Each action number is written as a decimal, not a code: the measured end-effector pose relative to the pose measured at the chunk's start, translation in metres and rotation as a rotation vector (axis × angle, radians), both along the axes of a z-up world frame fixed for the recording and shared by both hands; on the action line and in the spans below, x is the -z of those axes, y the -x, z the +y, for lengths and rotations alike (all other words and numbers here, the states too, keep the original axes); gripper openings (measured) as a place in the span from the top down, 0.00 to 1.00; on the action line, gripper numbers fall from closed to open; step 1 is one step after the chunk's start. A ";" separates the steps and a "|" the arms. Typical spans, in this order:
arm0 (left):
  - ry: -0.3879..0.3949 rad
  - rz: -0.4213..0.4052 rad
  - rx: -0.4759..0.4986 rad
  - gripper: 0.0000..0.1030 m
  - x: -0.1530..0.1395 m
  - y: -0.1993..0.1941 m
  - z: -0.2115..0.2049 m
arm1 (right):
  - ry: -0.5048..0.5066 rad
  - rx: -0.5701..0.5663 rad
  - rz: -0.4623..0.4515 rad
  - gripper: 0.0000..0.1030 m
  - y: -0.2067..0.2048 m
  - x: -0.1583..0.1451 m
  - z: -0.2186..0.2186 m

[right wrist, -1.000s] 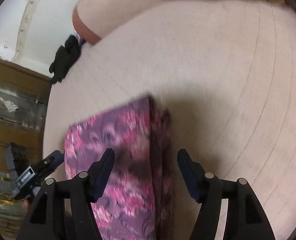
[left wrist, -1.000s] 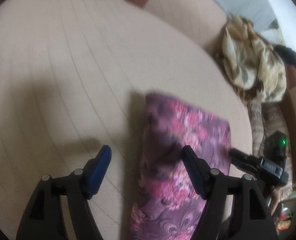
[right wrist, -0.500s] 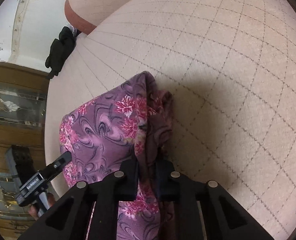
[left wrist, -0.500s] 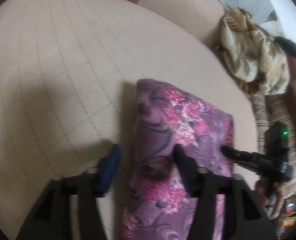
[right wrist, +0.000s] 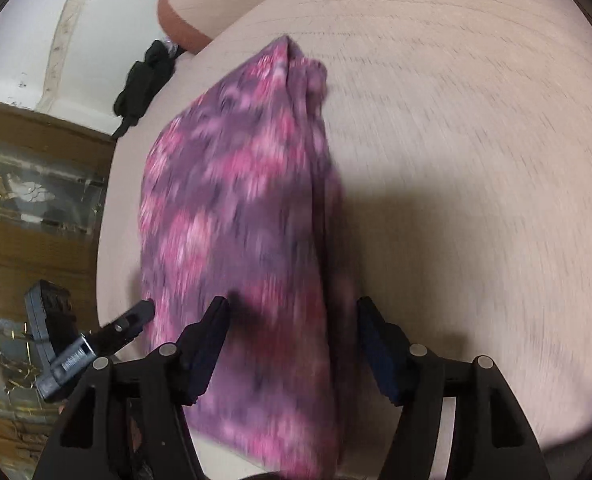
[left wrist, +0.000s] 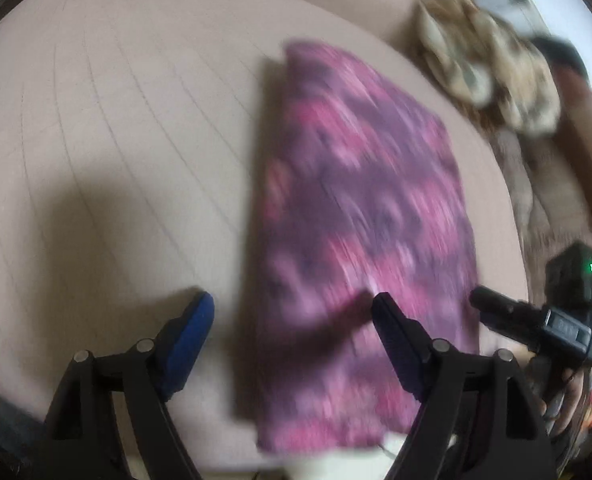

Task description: Fold small clothes

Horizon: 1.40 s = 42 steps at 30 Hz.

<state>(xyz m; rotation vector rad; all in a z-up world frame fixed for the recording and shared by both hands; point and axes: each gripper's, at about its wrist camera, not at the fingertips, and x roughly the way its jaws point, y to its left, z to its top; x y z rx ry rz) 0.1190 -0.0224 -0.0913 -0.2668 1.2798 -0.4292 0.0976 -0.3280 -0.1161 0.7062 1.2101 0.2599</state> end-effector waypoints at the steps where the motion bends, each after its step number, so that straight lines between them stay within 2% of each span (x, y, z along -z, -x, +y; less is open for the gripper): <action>1: 0.034 0.018 0.016 0.25 0.001 0.007 -0.001 | -0.010 0.008 0.008 0.36 0.012 0.003 0.001; 2: 0.072 0.043 0.017 0.28 0.004 0.016 0.000 | -0.012 0.022 0.015 0.39 0.025 0.006 0.000; 4: 0.079 0.032 0.003 0.34 0.008 0.026 0.004 | -0.025 0.048 0.024 0.47 0.038 0.009 0.000; 6: 0.082 0.025 -0.010 0.39 0.008 0.029 0.009 | -0.099 0.086 0.045 0.50 0.050 0.019 -0.003; 8: 0.121 0.048 -0.024 0.42 0.010 0.026 0.017 | -0.127 0.095 0.054 0.50 0.049 0.025 -0.001; 9: 0.134 0.057 -0.037 0.51 0.012 0.026 0.020 | -0.126 0.094 0.057 0.50 0.046 0.025 -0.001; 10: 0.139 0.065 -0.050 0.61 0.013 0.025 0.022 | -0.125 0.095 0.062 0.57 0.044 0.025 0.001; 11: 0.139 0.081 -0.067 0.90 0.014 0.024 0.026 | -0.119 0.103 0.066 0.66 0.042 0.025 0.000; 12: 0.165 0.086 -0.075 0.89 0.012 0.025 0.031 | -0.114 0.112 0.069 0.85 0.050 0.025 -0.004; 14: 0.215 0.063 -0.102 0.90 0.004 0.030 0.042 | -0.158 0.143 0.061 0.87 0.060 0.024 -0.011; 15: 0.217 0.052 -0.105 0.90 0.001 0.033 0.046 | -0.143 0.161 0.040 0.88 0.065 0.018 -0.014; 17: 0.173 0.038 -0.090 0.90 0.008 0.036 0.043 | -0.101 0.183 0.022 0.91 0.073 0.012 -0.017; 19: 0.128 0.057 -0.081 0.88 0.017 0.034 0.035 | -0.037 0.173 0.051 0.91 0.070 0.017 -0.013; 20: 0.104 0.040 -0.071 0.86 0.014 0.034 0.032 | -0.018 0.162 0.061 0.91 0.066 0.019 -0.011; 22: 0.037 -0.008 -0.057 0.78 0.004 0.039 0.027 | 0.016 0.148 0.055 0.88 0.061 0.015 -0.006; 23: -0.009 -0.034 -0.063 0.67 -0.001 0.042 0.025 | 0.029 0.145 0.047 0.86 0.062 0.012 -0.005; 24: -0.048 -0.049 -0.073 0.54 -0.004 0.046 0.025 | 0.042 0.144 0.044 0.77 0.064 0.009 -0.005; 25: -0.084 -0.066 -0.085 0.50 -0.006 0.051 0.024 | 0.060 0.150 0.044 0.63 0.066 0.006 -0.005; 26: -0.112 -0.087 -0.097 0.44 -0.008 0.056 0.025 | 0.073 0.160 0.037 0.55 0.071 0.003 -0.004; 27: -0.139 -0.104 -0.103 0.38 -0.011 0.063 0.026 | 0.082 0.169 0.031 0.39 0.077 0.001 -0.002; 28: -0.167 -0.119 -0.106 0.36 -0.013 0.069 0.026 | 0.090 0.179 0.026 0.28 0.082 -0.002 -0.001; 30: -0.229 -0.174 -0.114 0.27 -0.022 0.086 0.027 | 0.086 0.192 -0.006 0.25 0.096 -0.009 0.005; 34: -0.318 -0.279 -0.087 0.20 -0.047 0.114 0.020 | 0.101 0.171 -0.050 0.22 0.127 -0.025 0.029; 37: -0.349 -0.349 -0.082 0.16 -0.072 0.134 0.021 | 0.149 0.150 -0.094 0.21 0.152 -0.045 0.045; 39: -0.355 -0.408 -0.102 0.14 -0.091 0.148 0.025 | 0.178 0.145 -0.109 0.21 0.163 -0.059 0.054; 42: -0.367 -0.452 -0.140 0.14 -0.117 0.162 0.028 | 0.241 0.139 -0.156 0.20 0.177 -0.090 0.063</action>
